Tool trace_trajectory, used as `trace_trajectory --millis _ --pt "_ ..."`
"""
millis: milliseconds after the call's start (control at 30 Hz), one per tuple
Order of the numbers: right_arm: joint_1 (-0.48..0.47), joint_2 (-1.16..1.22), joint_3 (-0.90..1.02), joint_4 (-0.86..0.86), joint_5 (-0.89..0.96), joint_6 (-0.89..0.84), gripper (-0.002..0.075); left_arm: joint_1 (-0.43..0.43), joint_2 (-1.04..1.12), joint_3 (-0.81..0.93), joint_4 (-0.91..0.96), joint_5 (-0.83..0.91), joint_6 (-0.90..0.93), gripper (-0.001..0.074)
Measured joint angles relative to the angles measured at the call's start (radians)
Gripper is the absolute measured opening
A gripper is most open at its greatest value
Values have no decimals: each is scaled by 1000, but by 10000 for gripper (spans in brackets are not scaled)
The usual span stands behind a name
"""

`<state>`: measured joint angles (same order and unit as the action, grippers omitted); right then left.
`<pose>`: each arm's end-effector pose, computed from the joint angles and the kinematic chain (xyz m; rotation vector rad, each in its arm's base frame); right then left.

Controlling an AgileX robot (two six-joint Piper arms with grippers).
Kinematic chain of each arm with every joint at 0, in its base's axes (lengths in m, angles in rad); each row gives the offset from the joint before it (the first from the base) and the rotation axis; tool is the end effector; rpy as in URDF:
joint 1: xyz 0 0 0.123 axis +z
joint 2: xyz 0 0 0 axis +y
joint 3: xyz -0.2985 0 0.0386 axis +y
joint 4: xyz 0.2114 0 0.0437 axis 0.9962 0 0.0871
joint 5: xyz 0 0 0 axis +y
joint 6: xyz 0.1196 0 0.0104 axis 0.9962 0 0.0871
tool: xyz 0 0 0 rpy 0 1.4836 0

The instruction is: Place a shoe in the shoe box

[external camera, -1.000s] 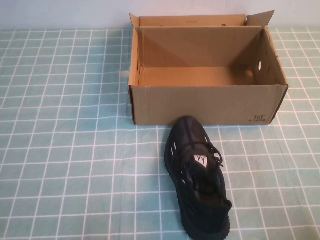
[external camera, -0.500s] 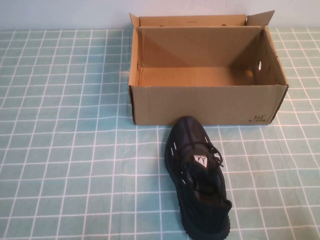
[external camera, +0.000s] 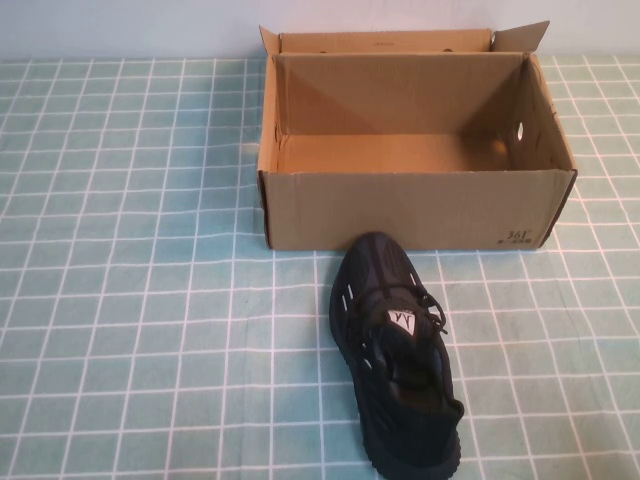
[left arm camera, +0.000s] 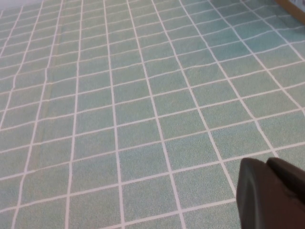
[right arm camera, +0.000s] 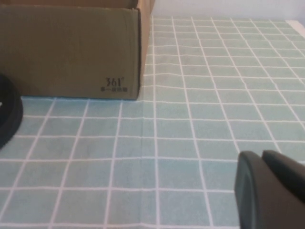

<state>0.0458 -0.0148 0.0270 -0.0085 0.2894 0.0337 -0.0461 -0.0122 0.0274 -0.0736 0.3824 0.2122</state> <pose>0.0302 0.0011 0.1727 -0.0163 1.7854 0.0491 0.0272 -0.0046 0.1618 0.1971 1.8700 0.0413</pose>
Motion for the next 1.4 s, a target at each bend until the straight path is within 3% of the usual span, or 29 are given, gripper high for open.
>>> trace_trajectory --millis 733,933,1200,1400 --pt "0 0 0 396 -232 61 -8 0 0 0 0 0 0 -4" --pt "0 62 -123 546 -25 87 -8 0 0 0 0 0 0 -4" --pt "0 492 -489 370 516 46 -8 0 0 0 0 0 0 -3" --pt "2 800 -692 291 722 -40 -7 0 0 0 0 0 0 -3"
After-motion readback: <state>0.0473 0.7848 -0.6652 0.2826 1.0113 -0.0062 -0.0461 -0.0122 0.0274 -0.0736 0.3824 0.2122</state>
